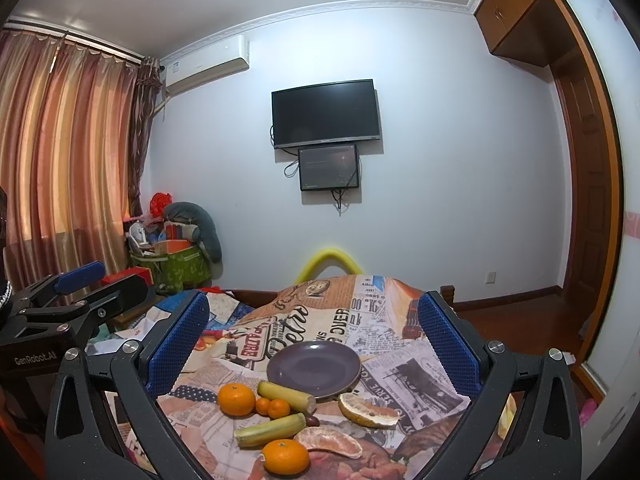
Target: Organize fruits
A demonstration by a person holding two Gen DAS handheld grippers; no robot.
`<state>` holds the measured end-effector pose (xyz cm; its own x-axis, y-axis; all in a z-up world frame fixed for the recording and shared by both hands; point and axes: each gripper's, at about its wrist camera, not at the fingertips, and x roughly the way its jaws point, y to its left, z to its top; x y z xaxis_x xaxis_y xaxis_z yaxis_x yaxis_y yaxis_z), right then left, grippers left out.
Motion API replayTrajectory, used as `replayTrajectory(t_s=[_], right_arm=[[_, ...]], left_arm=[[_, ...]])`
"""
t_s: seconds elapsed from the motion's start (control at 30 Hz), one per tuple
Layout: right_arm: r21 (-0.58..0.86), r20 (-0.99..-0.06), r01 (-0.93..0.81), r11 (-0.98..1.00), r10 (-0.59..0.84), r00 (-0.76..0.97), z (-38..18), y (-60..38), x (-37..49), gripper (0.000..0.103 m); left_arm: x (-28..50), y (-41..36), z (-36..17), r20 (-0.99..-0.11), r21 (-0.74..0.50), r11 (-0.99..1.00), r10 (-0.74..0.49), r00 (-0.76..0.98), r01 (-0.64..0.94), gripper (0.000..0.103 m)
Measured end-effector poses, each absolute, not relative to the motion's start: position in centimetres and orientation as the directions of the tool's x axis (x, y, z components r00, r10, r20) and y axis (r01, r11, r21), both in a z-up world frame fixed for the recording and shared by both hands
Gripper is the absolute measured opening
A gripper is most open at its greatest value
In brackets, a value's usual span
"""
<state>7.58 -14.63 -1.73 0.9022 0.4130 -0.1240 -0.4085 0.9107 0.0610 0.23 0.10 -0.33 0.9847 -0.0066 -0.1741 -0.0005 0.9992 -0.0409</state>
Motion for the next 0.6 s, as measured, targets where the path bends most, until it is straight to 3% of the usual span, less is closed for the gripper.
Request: replayTrajectory(t_s=[0.6], right_arm=[[0.070, -0.126, -0.406, 0.911, 0.412, 0.902, -1.70, -14.72, 7.71, 0.103]], left_arm=[[0.43, 0.29, -0.56, -0.178, -0.053, 0.999, -0.007, 0.984, -0.003, 0.103]])
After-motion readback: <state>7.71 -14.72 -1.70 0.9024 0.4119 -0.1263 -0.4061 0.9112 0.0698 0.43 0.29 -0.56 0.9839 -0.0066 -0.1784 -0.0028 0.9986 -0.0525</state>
